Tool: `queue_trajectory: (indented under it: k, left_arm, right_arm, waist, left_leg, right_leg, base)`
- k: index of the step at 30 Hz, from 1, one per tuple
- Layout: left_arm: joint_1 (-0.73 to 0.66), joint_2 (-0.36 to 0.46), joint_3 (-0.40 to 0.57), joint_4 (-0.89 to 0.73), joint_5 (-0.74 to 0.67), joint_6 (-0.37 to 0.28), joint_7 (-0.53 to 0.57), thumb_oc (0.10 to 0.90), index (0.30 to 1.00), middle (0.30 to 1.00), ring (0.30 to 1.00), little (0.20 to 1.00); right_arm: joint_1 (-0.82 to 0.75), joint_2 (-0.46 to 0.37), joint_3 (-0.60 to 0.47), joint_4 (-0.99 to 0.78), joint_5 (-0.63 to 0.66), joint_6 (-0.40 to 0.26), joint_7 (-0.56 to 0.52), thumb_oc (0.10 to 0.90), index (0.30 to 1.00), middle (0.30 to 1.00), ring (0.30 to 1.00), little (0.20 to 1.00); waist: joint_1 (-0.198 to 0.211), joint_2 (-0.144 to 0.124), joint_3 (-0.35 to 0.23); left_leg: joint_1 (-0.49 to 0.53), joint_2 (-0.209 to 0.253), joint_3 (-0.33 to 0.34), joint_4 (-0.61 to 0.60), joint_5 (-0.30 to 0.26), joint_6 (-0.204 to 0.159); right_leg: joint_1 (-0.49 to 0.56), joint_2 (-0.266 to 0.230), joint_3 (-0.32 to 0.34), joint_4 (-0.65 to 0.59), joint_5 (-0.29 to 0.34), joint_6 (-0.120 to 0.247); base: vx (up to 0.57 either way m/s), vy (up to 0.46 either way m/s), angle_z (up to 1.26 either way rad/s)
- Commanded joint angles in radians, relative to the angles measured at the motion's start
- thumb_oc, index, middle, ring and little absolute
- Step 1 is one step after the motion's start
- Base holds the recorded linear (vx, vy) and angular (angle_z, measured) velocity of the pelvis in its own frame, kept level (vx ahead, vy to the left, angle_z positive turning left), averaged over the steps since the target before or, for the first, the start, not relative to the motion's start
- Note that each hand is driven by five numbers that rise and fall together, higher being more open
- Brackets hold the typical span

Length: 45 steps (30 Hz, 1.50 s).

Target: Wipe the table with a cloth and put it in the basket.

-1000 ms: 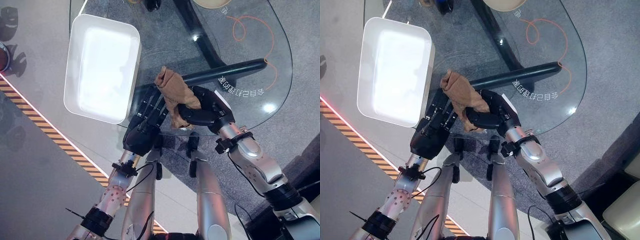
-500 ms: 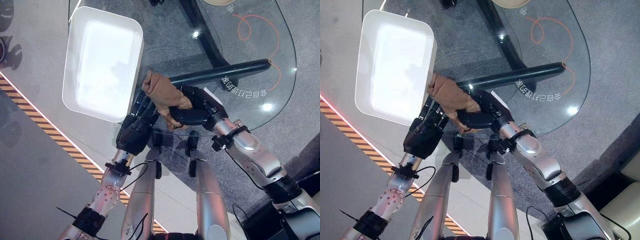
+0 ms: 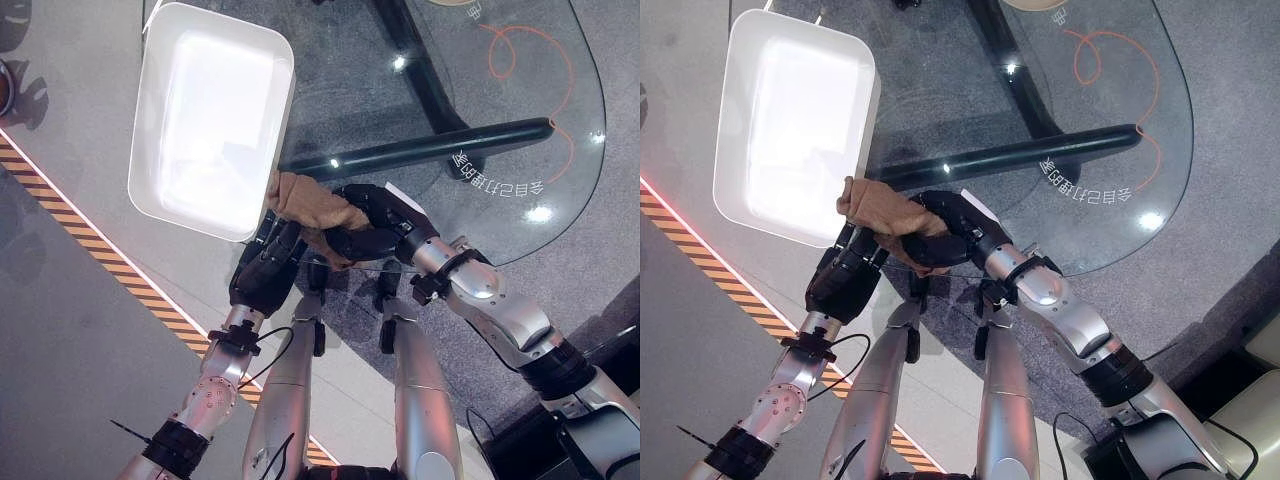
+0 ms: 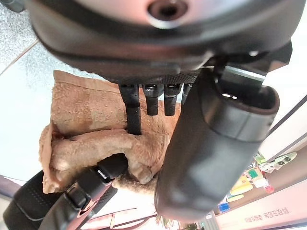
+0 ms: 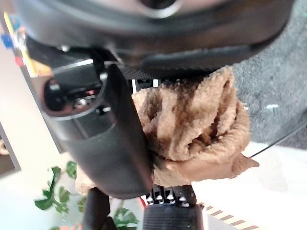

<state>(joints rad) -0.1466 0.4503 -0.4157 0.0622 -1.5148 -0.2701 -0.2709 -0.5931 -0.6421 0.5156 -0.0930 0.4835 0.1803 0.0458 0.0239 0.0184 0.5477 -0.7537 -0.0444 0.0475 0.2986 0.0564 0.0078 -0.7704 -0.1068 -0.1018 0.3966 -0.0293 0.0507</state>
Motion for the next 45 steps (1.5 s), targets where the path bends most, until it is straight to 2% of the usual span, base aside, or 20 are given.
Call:
queue_trajectory:
  k: [1,7,13,17,19,20,21,25,29,33,36,41,45]
  left_arm:
    - [-0.094,-0.046,-0.082,-0.218,0.099,-0.006,-0.107,0.8,0.9,0.9,0.9,0.9]
    - [-0.092,-0.054,-0.089,-0.229,0.086,-0.019,-0.106,0.8,0.9,0.9,0.9,0.9]
    - [-0.088,-0.063,-0.092,-0.235,0.092,-0.019,-0.106,0.8,0.9,0.9,0.9,0.9]
    - [-0.096,-0.064,-0.098,-0.232,0.083,-0.017,-0.115,0.8,0.9,0.9,0.9,0.9]
    - [-0.098,-0.067,-0.099,-0.237,0.087,-0.017,-0.118,0.8,0.9,0.9,0.9,0.9]
    - [-0.099,-0.071,-0.1,-0.236,0.096,-0.017,-0.118,0.8,0.9,0.9,0.9,0.9]
    - [-0.101,-0.077,-0.104,-0.228,0.102,-0.02,-0.122,0.8,0.9,0.9,0.9,0.9]
    - [-0.105,-0.079,-0.102,-0.215,0.091,-0.027,-0.134,0.8,0.9,0.9,0.9,0.9]
    - [-0.098,-0.076,-0.094,-0.217,0.082,-0.03,-0.143,0.8,0.9,0.9,0.9,0.9]
    - [-0.091,-0.079,-0.093,-0.224,0.074,-0.039,-0.153,0.8,0.9,0.9,0.9,0.9]
    - [-0.092,-0.087,-0.095,-0.23,0.057,-0.068,-0.16,0.8,0.9,0.9,0.9,0.9]
    - [-0.111,-0.107,-0.098,-0.23,0.057,-0.129,-0.129,0.8,0.9,0.9,0.9,0.9]
    - [-0.142,-0.114,-0.109,-0.228,0.084,-0.14,-0.089,0.8,0.9,0.9,0.9,0.9]
  right_arm:
    - [-0.039,0.06,0.218,-0.236,-0.085,-0.039,0.108,0.1,0.3,0.3,0.3,0.2]
    - [-0.048,0.04,0.233,-0.232,-0.257,-0.024,0.018,0.1,0.3,0.3,0.3,0.2]
    - [-0.042,0.036,0.249,-0.253,-0.276,-0.041,0.08,0.1,0.3,0.3,0.3,0.2]
    - [-0.062,0.039,0.274,-0.258,-0.322,-0.006,0.066,0.1,0.3,0.3,0.3,0.2]
    - [-0.067,0.042,0.279,-0.253,-0.268,0.025,0.007,0.1,0.3,0.3,0.3,0.2]
    - [-0.068,0.047,0.277,-0.241,-0.23,0.02,-0.015,0.1,0.3,0.3,0.3,0.2]
    - [-0.058,0.064,0.264,-0.217,-0.156,-0.012,-0.067,0.1,0.3,0.3,0.3,0.2]
    - [-0.041,0.077,0.24,-0.192,-0.119,-0.046,-0.066,0.1,0.3,0.3,0.3,0.2]
    - [-0.017,0.065,0.225,-0.216,-0.061,-0.042,-0.027,0.1,0.3,0.3,0.3,0.2]
    - [-0.001,0.075,0.227,-0.236,-0.062,-0.014,0.016,0.1,0.3,0.3,0.3,0.2]
    - [-0.004,0.086,0.244,-0.241,-0.088,0.004,0.064,0.1,0.3,0.3,0.3,0.2]
    - [-0.043,0.107,0.286,-0.254,-0.034,0.006,0.202,0.1,0.3,0.3,0.3,0.2]
    - [-0.094,0.117,0.321,-0.254,-0.118,0.032,0.259,0.1,0.3,0.3,0.3,0.2]
  waist:
    - [0.005,0.015,-0.028]
    - [0.002,0.018,-0.028]
    - [0.001,0.018,-0.028]
    - [0.003,0.019,-0.028]
    - [0.004,0.02,-0.028]
    - [0.005,0.021,-0.028]
    - [0.005,0.021,-0.028]
    - [0.003,0.021,-0.028]
    - [-0.002,0.018,-0.028]
    - [-0.002,0.019,-0.028]
    - [0.0,0.023,-0.028]
    - [0.008,0.021,-0.028]
    - [0.016,0.011,-0.028]
  left_leg:
    - [0.01,-0.072,0.01,0.035,-0.064,0.032]
    - [0.01,-0.071,0.012,0.028,-0.062,0.032]
    - [0.012,-0.074,0.01,0.025,-0.063,0.033]
    - [0.014,-0.075,0.009,0.024,-0.063,0.033]
    - [0.017,-0.073,0.012,0.022,-0.064,0.034]
    - [0.017,-0.073,0.014,0.022,-0.065,0.034]
    - [0.019,-0.073,0.015,0.022,-0.066,0.033]
    - [0.022,-0.075,0.013,0.019,-0.067,0.033]
    - [0.026,-0.073,0.017,0.014,-0.064,0.034]
    - [0.026,-0.074,0.018,0.011,-0.062,0.036]
    - [0.024,-0.074,0.02,0.008,-0.061,0.037]
    - [0.024,-0.078,0.015,0.011,-0.06,0.039]
    - [0.019,-0.081,0.006,0.016,-0.058,0.039]
  right_leg:
    - [0.005,0.061,0.0,-0.067,0.052,0.006]
    - [0.002,0.061,0.002,-0.067,0.051,0.007]
    - [0.003,0.062,0.004,-0.069,0.049,0.009]
    - [0.004,0.061,0.004,-0.069,0.049,0.01]
    - [0.005,0.061,0.003,-0.069,0.048,0.009]
    - [0.004,0.061,0.002,-0.068,0.047,0.008]
    - [0.006,0.06,0.001,-0.068,0.045,0.007]
    - [0.01,0.06,0.003,-0.071,0.046,0.009]
    - [0.01,0.062,0.004,-0.07,0.048,0.011]
    - [0.008,0.062,0.004,-0.072,0.051,0.01]
    - [0.005,0.061,0.004,-0.075,0.051,0.009]
    - [0.007,0.061,0.003,-0.072,0.051,0.009]
    - [0.009,0.063,0.0,-0.073,0.054,0.01]
  base:
    - [0.0,0.0,0.0]
    - [0.0,0.0,0.0]
    - [0.0,0.0,0.0]
    - [0.0,0.0,0.0]
    - [0.0,0.0,0.0]
    - [0.0,0.0,0.0]
    - [0.0,0.0,0.0]
    - [0.0,0.0,0.0]
    - [0.0,0.0,0.0]
    - [0.0,0.0,0.0]
    - [0.0,0.0,0.0]
    - [0.0,0.0,0.0]
    - [0.0,-0.01,0.01]
